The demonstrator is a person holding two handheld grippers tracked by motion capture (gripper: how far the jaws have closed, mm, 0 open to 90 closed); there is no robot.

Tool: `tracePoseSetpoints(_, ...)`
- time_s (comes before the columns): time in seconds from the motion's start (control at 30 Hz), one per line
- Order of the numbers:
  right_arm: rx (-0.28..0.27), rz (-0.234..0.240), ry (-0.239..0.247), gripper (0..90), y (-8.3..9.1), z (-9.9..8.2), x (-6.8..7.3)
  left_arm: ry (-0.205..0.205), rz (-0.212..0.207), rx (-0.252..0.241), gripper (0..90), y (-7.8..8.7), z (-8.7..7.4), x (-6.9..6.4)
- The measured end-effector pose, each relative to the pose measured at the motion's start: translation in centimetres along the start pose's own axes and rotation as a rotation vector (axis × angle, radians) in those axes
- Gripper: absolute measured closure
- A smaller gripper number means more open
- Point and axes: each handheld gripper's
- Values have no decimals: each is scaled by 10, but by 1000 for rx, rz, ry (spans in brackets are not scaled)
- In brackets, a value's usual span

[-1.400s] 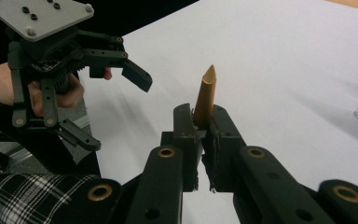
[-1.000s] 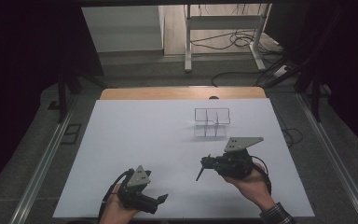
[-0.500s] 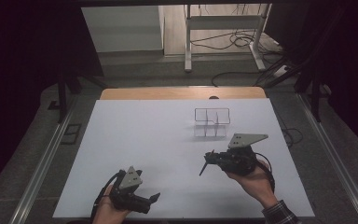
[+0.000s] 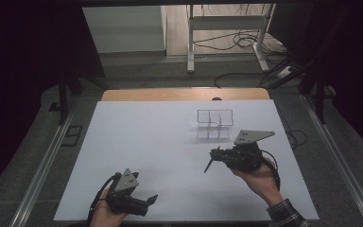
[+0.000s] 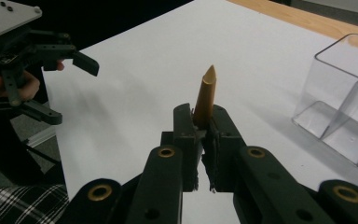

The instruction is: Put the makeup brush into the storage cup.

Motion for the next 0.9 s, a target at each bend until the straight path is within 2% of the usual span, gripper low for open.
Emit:
tracePoseSetpoints(0.3,-23,-26,-9,831,6,9,-12,12,5,4,31,4,-3,3)
tracePoseSetpoints(0.67,-53,-47,-16,831,10,21,-22,-2,19,-8,42,8,-4,2)
tracePoseSetpoints(0.9,-70,-55,-20,831,10,29,-28,15,8,-23,48,10,-6,3)
Point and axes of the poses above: each handheld gripper's, and its own axes: y roughly backward along the jaws, z roughly out of its top, x roughly to its left, and after that the axes turned 9 degrees about z, right-handed
